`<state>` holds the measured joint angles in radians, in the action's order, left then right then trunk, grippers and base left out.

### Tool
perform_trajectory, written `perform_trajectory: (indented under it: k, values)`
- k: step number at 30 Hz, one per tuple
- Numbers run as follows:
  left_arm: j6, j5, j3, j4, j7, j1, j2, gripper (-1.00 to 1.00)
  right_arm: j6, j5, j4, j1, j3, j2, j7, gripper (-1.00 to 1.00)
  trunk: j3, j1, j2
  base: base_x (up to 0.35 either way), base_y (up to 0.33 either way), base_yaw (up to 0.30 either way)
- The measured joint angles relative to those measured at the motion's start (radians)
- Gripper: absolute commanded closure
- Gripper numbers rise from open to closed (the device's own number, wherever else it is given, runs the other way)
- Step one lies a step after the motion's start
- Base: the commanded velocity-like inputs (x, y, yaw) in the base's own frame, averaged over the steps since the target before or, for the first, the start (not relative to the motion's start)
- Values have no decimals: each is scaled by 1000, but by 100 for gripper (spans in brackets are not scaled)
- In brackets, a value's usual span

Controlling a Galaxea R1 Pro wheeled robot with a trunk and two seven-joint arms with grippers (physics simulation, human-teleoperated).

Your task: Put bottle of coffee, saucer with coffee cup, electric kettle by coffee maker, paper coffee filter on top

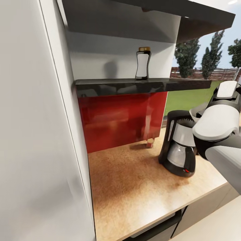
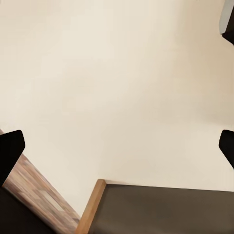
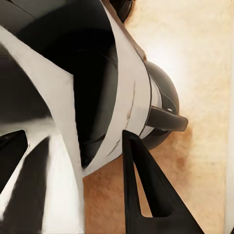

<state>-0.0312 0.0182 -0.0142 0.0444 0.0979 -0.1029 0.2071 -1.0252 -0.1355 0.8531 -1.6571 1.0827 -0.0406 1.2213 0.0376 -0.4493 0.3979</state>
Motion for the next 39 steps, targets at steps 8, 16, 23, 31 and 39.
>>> perform_trajectory:
  k: [8,16,23,31,39]
  values:
    - [1,-1,0,0,0,0,0,-100,0,0,-1,0,0,5,-1,100,0,0,0,7,0,0]
    - [0,-1,0,0,0,0,0,-100,0,0,-1,2,1,6,-1,100,0,0,0,0,0,0]
    - [0,-1,0,0,0,0,0,-100,0,0,0,2,1,7,0,-100,0,0,0,0,0,0]
    - [1,-1,-1,0,0,0,0,-100,0,0,0,2,1,7,0,-100,0,0,0,0,0,0]
    - [1,-1,-1,0,0,0,0,-100,0,0,0,2,1,10,0,-100,0,0,0,0,0,0]
